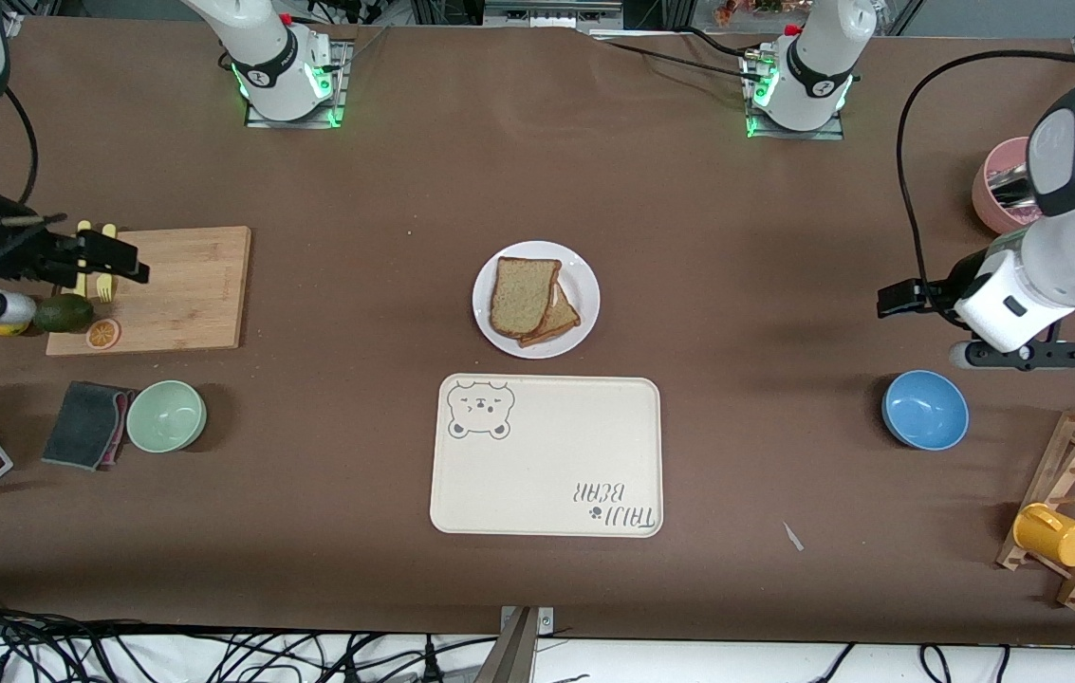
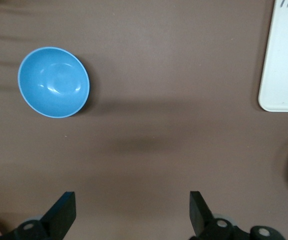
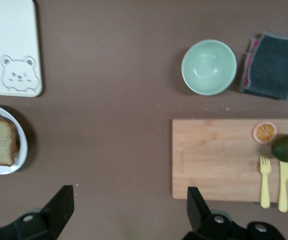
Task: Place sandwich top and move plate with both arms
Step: 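Move the left gripper to the rim of the white plate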
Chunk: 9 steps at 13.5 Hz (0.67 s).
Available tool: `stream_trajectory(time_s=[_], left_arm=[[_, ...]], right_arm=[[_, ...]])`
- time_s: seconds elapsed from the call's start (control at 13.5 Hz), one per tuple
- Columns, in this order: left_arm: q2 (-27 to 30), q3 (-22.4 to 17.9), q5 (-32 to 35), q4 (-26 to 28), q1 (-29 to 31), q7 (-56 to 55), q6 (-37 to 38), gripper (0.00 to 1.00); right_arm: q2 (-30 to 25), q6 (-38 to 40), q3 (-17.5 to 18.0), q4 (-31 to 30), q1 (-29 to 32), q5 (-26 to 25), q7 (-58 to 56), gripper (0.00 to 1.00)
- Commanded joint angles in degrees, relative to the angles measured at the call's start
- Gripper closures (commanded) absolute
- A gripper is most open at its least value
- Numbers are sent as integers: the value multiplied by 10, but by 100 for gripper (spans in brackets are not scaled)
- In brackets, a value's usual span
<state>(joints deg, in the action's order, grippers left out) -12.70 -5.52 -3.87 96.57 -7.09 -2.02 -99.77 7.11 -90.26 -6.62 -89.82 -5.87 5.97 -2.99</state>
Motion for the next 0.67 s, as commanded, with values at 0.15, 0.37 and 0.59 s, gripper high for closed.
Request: stream_trajectory(time_s=[0.15,0.37,0.59], left_arm=[[13,3,-24,124,-16,-17,-138,0],[8,20,-73,183,-21,-14,-215,0],[1,56,-105,225,-22,-16,-274,0]], right_arm=[[-77,-83,28,-116,19,-44,-22,0],[-80,-84,38,-99,52,-48,-18,0],[-73,-54,40,-65,62,-49,-17,0]])
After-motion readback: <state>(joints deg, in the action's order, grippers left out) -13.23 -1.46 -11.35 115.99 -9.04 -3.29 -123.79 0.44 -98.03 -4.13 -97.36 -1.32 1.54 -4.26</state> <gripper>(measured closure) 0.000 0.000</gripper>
